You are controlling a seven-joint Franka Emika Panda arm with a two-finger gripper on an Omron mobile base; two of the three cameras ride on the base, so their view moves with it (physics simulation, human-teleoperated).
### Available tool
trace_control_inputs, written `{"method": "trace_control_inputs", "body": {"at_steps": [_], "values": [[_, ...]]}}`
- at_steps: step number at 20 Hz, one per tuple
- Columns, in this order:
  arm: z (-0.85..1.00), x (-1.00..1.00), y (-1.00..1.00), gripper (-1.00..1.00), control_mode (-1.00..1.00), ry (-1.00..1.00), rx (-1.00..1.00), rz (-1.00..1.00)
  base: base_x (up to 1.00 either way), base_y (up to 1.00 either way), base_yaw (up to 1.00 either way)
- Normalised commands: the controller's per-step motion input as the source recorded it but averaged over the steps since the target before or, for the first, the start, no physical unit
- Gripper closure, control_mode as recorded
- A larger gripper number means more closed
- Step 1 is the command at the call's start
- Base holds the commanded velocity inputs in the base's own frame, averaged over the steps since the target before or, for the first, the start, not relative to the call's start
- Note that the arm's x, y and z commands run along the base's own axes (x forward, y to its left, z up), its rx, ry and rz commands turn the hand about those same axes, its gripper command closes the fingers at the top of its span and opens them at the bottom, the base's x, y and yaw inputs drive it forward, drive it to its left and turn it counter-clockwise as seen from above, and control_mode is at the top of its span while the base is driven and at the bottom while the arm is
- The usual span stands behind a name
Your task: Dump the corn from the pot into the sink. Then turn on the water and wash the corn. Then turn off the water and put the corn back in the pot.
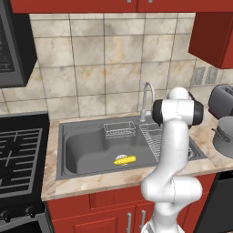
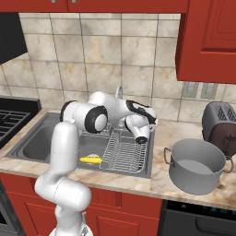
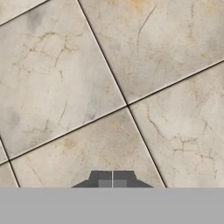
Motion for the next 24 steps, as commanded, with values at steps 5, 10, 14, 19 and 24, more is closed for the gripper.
{"method": "trace_control_inputs", "body": {"at_steps": [5,10,14,19,24], "values": [[-0.02,-0.18,0.0,-1.0,-1.0,0.0,0.0,0.0,0.0,0.0,0.0],[-0.01,-0.13,-0.05,-1.0,-1.0,0.0,0.0,0.0,0.0,0.0,0.0],[-0.01,-0.05,-0.06,-1.0,-1.0,0.0,0.0,0.0,0.0,0.0,0.0],[-0.01,0.0,0.0,-1.0,-1.0,0.0,0.0,0.03,0.0,0.0,0.0],[-0.01,-0.2,0.05,-1.0,-1.0,0.01,0.0,0.11,0.0,0.0,0.0]]}}
